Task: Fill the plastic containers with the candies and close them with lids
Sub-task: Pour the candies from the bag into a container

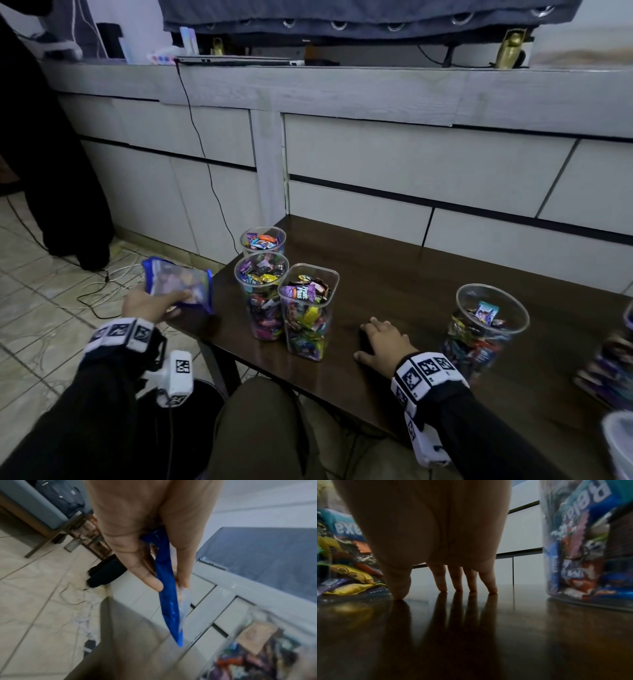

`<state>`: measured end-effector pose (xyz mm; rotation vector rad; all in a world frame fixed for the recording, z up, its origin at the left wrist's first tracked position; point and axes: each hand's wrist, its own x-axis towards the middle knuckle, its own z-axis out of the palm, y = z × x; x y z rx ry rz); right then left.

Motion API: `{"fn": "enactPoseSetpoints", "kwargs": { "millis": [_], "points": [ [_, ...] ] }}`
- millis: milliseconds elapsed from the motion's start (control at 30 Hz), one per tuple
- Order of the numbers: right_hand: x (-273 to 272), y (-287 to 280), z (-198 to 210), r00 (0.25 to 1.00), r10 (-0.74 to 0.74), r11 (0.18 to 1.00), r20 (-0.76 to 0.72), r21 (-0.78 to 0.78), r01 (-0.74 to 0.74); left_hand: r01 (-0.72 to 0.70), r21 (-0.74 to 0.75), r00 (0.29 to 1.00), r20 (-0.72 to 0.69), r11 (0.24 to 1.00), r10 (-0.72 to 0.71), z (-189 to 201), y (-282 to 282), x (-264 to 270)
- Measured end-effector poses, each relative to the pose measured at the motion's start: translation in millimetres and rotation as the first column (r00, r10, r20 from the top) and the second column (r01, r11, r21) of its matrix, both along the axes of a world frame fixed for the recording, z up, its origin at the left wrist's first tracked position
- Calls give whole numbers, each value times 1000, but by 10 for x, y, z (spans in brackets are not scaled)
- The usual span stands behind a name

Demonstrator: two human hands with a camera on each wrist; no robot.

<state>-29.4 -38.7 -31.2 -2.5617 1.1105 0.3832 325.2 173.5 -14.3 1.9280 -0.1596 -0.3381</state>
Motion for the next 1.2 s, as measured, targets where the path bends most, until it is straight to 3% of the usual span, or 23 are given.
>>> {"fn": "enactPoseSetpoints", "kwargs": {
  "millis": [167, 333, 433, 600, 733, 800, 867, 967, 1100, 1200],
  "points": [
    [5, 4, 126, 1000, 4, 999, 8, 48, -4, 164, -310, 974, 203, 936, -103, 837, -8, -135],
    [-54, -3, 491, 986, -54, 996, 156, 73, 43, 493, -367, 851, 392, 789, -350, 1722, -309, -720],
    [-177, -3, 818, 932, -107, 993, 346, 85, 82, 658, -315, 740, 442, 684, -508, 2006, -624, -1205],
    [-559, 72, 1329, 700, -135, 991, 702, 80, 111, 833, -156, 517, 564, 531, -645, 2099, -1189, -1999],
    [-961, 39, 1680, 383, -360, 933, 851, 318, 171, 874, 141, 267, 660, 464, -703, 2023, -1534, -2500],
    [-1195, -27, 1804, 279, -378, 917, 883, 316, 242, 880, 246, 164, 647, 407, -745, 1977, -1649, -2667],
    [-1412, -99, 1860, 286, -315, 929, 905, 232, 288, 879, 352, 51, 600, 322, -798, 1941, -1716, -2803],
    [-1640, -126, 1822, 397, -187, 964, 899, 89, 251, 883, 443, -100, 502, 156, -859, 1837, -1753, -2964],
    [-1746, -23, 1640, 473, -66, 996, 879, 29, 86, 873, 486, -187, 399, 34, -898, 1589, -1716, -3130],
    [-1764, 40, 1472, 574, 25, 998, 818, -53, 33, 862, 506, -237, 349, -31, -907, 1348, -1692, -3229]
  ]
}}
